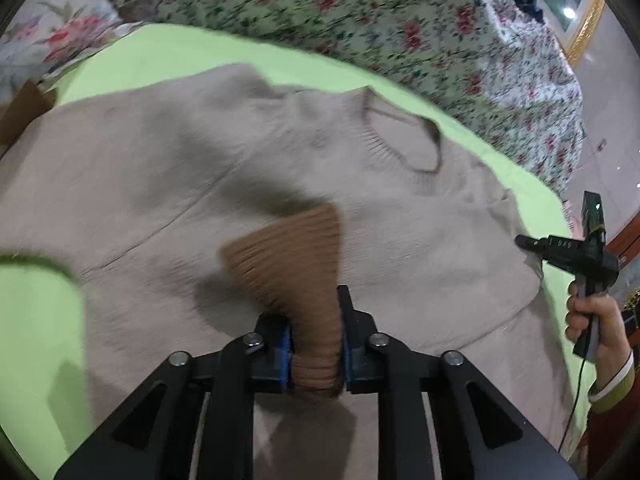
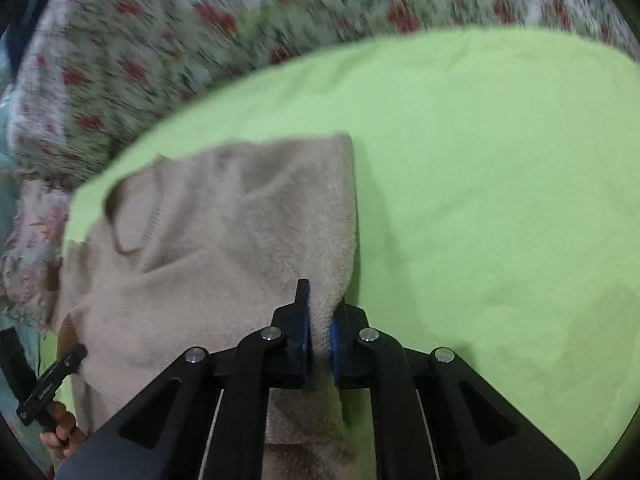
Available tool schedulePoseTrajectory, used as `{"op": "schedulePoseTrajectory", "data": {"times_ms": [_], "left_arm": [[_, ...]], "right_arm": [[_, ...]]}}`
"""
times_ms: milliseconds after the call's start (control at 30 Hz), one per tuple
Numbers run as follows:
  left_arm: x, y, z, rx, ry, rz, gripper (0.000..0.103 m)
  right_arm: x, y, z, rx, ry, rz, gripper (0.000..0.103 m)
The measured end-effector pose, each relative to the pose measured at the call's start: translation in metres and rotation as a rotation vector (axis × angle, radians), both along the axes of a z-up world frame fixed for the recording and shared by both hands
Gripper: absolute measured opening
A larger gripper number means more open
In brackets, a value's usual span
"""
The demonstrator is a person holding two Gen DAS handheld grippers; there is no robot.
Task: Fold small clothes
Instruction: 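Lay the sleeve across the body and open the right gripper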
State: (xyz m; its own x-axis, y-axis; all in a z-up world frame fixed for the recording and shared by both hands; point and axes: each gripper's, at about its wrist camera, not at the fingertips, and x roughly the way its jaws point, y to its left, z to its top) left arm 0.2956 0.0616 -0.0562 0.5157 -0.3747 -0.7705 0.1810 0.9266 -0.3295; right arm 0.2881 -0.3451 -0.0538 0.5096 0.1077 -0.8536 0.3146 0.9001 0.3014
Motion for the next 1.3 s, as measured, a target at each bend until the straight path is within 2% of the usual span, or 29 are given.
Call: {"op": "schedulePoseTrajectory", "data": {"times_ms": [33,67,100,200,233,267,300,333,400,433,567,633,667,700,767,867,900,933,967,1000,1067,1133,1200,1300], "left_arm": [[-0.003,0.008,0.0,0.011,0.005,-0.002,0.027],[-0.007,0.015,0.001,0.019,0.007,-0.009,0.028],[-0.009,0.021,0.003,0.03,0.005,-0.012,0.028],[-0.011,0.04,0.019,0.074,-0.026,-0.029,0.032],[-0.006,0.044,0.027,0.093,-0.045,-0.034,0.044],[0.002,0.043,0.035,0.113,-0.061,-0.033,0.053],[0.011,0.042,0.042,0.138,-0.083,-0.035,0.07],[0.021,0.038,0.05,0.164,-0.113,-0.044,0.077],[0.044,0.027,0.059,0.206,-0.141,-0.088,0.084],[0.057,0.022,0.061,0.23,-0.134,-0.105,0.084],[0.105,0.004,0.065,0.287,-0.118,-0.18,0.084],[0.126,-0.002,0.063,0.299,-0.111,-0.24,0.086],[0.134,-0.004,0.06,0.295,-0.108,-0.264,0.087],[0.143,-0.005,0.055,0.288,-0.096,-0.295,0.087],[0.16,-0.008,0.041,0.299,-0.051,-0.327,0.087],[0.18,-0.009,0.015,0.339,0.007,-0.347,0.083],[0.181,-0.01,0.008,0.364,0.004,-0.356,0.071],[0.18,-0.012,0.006,0.383,-0.016,-0.356,0.058],[0.176,-0.012,0.008,0.387,-0.051,-0.349,0.045],[0.174,-0.01,0.013,0.379,-0.076,-0.324,0.015],[0.177,-0.003,0.022,0.361,-0.097,-0.254,0.009],[0.181,0.005,0.032,0.376,-0.148,-0.175,0.008],[0.191,0.015,0.034,0.332,-0.147,-0.111,0.008],[0.206,0.008,0.013,0.402,-0.102,-0.062,0.01]], "right_arm": [[-0.003,-0.001,0.001,-0.01,-0.001,-0.018,0.016],[-0.006,-0.002,0.003,-0.022,0.0,-0.04,0.025],[-0.01,-0.003,0.009,-0.038,-0.009,-0.06,0.03],[-0.021,0.001,0.039,-0.075,-0.126,-0.04,0.032],[-0.021,0.008,0.054,-0.103,-0.17,-0.003,0.034],[-0.018,0.014,0.061,-0.114,-0.188,0.033,0.043],[-0.009,0.023,0.068,-0.113,-0.197,0.096,0.055],[0.002,0.033,0.071,-0.107,-0.203,0.155,0.059],[0.022,0.047,0.073,-0.115,-0.21,0.232,0.062],[0.036,0.055,0.071,-0.125,-0.203,0.282,0.063],[0.073,0.063,0.061,-0.134,-0.183,0.342,0.063],[0.09,0.064,0.057,-0.152,-0.183,0.377,0.068],[0.093,0.066,0.054,-0.169,-0.184,0.393,0.075],[0.099,0.068,0.052,-0.199,-0.19,0.418,0.081],[0.111,0.072,0.043,-0.24,-0.185,0.46,0.086],[0.126,0.076,0.027,-0.246,-0.14,0.534,0.086],[0.128,0.077,0.021,-0.279,-0.131,0.544,0.085],[0.13,0.079,0.015,-0.317,-0.118,0.535,0.079],[0.131,0.078,0.011,-0.334,-0.1,0.52,0.044],[0.133,0.076,0.008,-0.327,-0.082,0.496,0.011],[0.131,0.068,0.011,-0.283,-0.104,0.457,0.007],[0.13,0.063,0.021,-0.288,-0.142,0.406,0.006],[0.132,0.053,0.032,-0.271,-0.177,0.329,0.005],[0.14,0.049,0.026,-0.262,-0.151,0.266,0.005]]}}
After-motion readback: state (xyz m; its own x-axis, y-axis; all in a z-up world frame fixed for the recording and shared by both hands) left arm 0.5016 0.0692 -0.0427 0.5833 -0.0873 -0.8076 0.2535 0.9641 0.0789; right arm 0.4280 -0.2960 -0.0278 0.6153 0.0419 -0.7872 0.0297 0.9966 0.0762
